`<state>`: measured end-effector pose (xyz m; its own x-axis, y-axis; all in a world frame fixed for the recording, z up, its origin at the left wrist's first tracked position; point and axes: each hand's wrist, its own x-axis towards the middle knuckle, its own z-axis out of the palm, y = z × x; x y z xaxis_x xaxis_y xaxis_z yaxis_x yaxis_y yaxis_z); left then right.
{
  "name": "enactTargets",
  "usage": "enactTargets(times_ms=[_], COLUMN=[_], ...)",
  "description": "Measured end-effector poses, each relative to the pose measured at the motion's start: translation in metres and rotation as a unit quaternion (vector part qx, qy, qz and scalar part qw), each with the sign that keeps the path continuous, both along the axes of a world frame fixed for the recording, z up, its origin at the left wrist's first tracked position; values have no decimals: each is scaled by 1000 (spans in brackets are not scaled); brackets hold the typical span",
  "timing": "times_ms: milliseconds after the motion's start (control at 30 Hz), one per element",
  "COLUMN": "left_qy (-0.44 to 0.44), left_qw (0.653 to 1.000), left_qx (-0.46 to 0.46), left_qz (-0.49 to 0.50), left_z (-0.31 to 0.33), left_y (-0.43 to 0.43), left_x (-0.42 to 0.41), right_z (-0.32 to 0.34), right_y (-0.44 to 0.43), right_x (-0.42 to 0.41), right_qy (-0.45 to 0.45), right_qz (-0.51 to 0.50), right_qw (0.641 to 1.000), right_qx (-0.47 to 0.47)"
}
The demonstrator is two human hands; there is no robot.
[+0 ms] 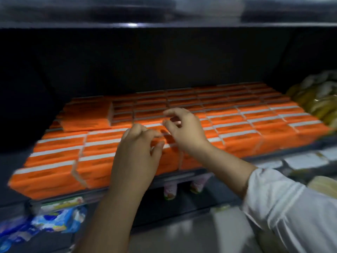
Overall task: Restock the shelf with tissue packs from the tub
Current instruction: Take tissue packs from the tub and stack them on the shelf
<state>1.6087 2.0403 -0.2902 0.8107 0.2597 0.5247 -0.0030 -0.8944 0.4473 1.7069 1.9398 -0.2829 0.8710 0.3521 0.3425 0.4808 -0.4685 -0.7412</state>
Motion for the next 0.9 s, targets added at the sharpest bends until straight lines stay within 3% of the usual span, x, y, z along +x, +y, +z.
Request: enactTargets(times_ms=[167, 333, 700, 900], left_qy=[56, 121, 226, 253], left_qw=[986, 963, 914, 894], left_qx=[33, 60, 129, 145], left_qz=[-153, -233, -311, -340], left_z=[-6, -22, -80, -110], left_y=[-75, -131, -234, -286], left_x=[16, 32, 62, 76], right_z=[-13, -38, -115, -160], right_y=[-94, -194, -406, -486], right_x=[-13, -25, -37, -55], right_qy=[-2, 11, 157, 227], right_qz=[-68, -133, -260, -223], right_qw=[997, 991, 931, 884], right_qx=[21, -16, -203, -341])
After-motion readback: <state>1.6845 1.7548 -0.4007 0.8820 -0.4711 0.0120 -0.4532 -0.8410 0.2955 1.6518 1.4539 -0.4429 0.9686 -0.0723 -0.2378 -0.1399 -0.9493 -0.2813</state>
